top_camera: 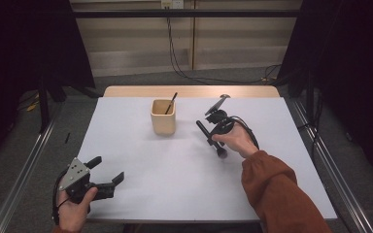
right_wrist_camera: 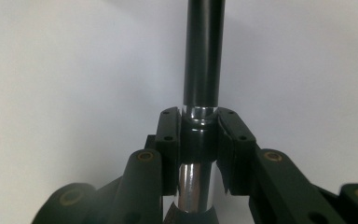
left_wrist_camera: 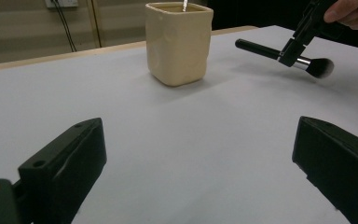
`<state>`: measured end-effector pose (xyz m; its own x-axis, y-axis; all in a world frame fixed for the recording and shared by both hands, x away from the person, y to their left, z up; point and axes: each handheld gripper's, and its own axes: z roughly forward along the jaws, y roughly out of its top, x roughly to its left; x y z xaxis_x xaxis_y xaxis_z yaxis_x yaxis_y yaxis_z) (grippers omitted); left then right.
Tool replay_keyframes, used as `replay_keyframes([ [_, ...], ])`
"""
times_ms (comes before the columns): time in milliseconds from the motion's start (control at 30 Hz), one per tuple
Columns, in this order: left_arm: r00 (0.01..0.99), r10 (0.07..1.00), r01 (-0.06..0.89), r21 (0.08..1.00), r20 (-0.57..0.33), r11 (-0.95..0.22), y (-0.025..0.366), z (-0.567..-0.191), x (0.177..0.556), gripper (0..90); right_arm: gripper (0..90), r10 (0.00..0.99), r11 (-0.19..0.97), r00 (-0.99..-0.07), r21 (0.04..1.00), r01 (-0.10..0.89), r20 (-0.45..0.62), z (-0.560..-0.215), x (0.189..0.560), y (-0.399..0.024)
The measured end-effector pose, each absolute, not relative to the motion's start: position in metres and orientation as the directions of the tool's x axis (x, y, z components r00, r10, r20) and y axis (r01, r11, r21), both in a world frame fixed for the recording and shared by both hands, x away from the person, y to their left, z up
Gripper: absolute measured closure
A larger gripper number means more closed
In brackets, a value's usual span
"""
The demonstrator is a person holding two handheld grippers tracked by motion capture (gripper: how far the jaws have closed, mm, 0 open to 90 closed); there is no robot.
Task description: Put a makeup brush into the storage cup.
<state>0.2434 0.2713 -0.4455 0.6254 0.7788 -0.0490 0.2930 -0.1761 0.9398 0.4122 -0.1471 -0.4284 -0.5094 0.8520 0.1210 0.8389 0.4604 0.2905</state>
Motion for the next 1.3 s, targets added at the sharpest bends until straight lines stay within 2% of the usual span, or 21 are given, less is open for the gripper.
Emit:
replay_keyframes([
  [167, 0.625, 0.779, 0.294, 0.940, -0.052, -0.173, 0.271, -0.445, 0.242, 2.8, 72.5, 0.861, 0.423, -0.493, 0.361, 0.831, 0.127, -0.422, 0.410, -0.153],
  [600, 0.599, 0.797, 0.316, 0.938, -0.079, -0.144, 0.277, -0.444, 0.243, 2.6, 72.5, 0.851, 0.334, -0.504, 0.586, 0.738, 0.150, -0.413, 0.401, -0.168],
  [1100, 0.616, 0.785, 0.306, 0.940, -0.075, -0.150, 0.275, -0.443, 0.242, 3.2, 72.5, 0.805, 0.230, -0.563, 0.775, 0.589, 0.190, -0.413, 0.386, -0.181],
  [1300, 0.614, 0.786, 0.304, 0.941, -0.073, -0.150, 0.274, -0.441, 0.242, 3.4, 72.5, 0.784, 0.207, -0.586, 0.806, 0.555, 0.202, -0.411, 0.381, -0.184],
])
